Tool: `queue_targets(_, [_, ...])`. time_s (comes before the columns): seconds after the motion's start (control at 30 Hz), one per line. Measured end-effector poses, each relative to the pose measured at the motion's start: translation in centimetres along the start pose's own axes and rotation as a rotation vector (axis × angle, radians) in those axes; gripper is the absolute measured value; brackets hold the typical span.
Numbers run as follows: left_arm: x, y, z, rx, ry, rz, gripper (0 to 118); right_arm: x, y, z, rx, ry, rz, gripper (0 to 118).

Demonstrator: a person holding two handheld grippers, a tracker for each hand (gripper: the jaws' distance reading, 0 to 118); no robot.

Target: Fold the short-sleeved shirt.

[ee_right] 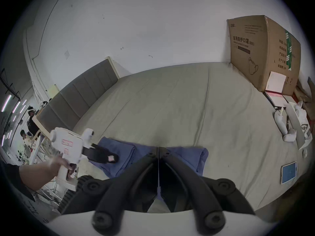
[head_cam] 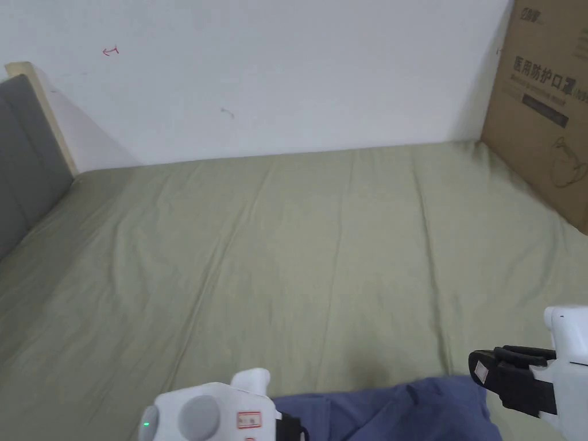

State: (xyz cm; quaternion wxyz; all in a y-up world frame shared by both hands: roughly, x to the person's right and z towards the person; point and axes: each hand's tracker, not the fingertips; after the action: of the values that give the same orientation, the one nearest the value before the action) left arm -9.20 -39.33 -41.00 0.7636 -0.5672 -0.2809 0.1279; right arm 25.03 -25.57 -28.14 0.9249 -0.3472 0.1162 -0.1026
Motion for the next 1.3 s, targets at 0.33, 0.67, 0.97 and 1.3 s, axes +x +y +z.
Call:
queue_targets(0.33, [-0.9, -0.2, -0.8, -0.05, -0.227, 0.037, 2, 0.3, -0.2, -0.2, -0.008, -0.009, -0.026, 0])
queue_targets(0.67, [-14.3, -3.0, 12.8, 0.124, -0.302, 0.266, 117, -1.0, -0.4, -0.9, -0.049, 0.009, 0.002, 0])
queue_targets(0.97, [-21.0, -4.8, 4.7, 0.109, -0.567, 0.57, 118, -2.8, -0.6, -2.9, -0.105, 0.016, 0.005, 0])
queue_targets(1.3, [-19.8, -3.3, -1.1, 0.14, -0.805, 0.487, 45, -4.0, 1.2, -2.1, -0.092, 0.041, -0.027, 0])
